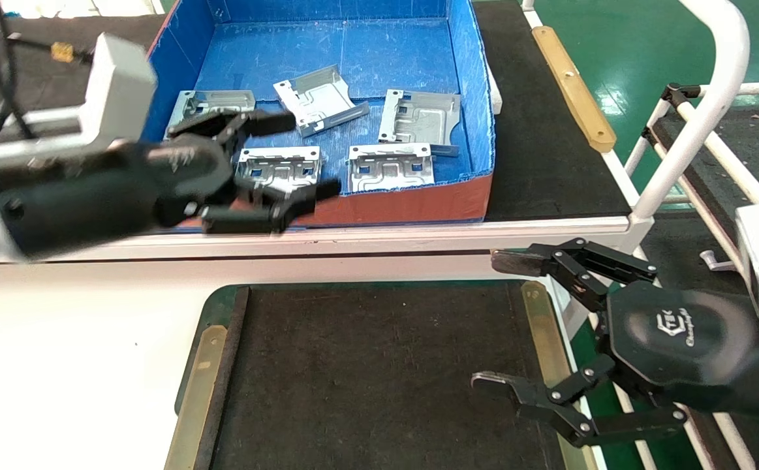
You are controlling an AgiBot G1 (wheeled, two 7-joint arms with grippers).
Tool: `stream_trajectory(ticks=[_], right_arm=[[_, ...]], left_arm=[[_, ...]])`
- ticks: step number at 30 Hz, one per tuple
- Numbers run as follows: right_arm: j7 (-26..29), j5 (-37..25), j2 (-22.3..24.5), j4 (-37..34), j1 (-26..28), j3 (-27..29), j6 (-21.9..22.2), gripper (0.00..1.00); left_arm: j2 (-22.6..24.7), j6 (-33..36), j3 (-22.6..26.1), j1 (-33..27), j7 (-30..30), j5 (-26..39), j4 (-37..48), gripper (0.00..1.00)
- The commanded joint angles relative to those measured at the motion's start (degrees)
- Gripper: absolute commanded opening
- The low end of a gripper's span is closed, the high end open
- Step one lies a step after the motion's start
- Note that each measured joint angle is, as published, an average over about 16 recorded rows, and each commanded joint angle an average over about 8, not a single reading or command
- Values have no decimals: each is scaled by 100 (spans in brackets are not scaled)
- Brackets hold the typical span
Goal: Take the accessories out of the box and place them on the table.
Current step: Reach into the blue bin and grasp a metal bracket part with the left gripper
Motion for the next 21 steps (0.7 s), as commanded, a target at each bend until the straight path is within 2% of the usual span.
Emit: stream_trajectory(ticks=[1, 14, 21], right_arm=[[0, 0, 0, 0, 0, 0, 0, 100], [0, 0, 0, 0, 0, 0, 0, 100], [0, 0, 0, 0, 0, 0, 0, 100]], left_arm=[[139, -188, 112, -207, -129, 255, 109, 100], [845, -1251, 732, -1079, -1304, 1676, 1052, 100], [1130, -1442, 1097, -1557, -2056, 2396, 1454, 100]])
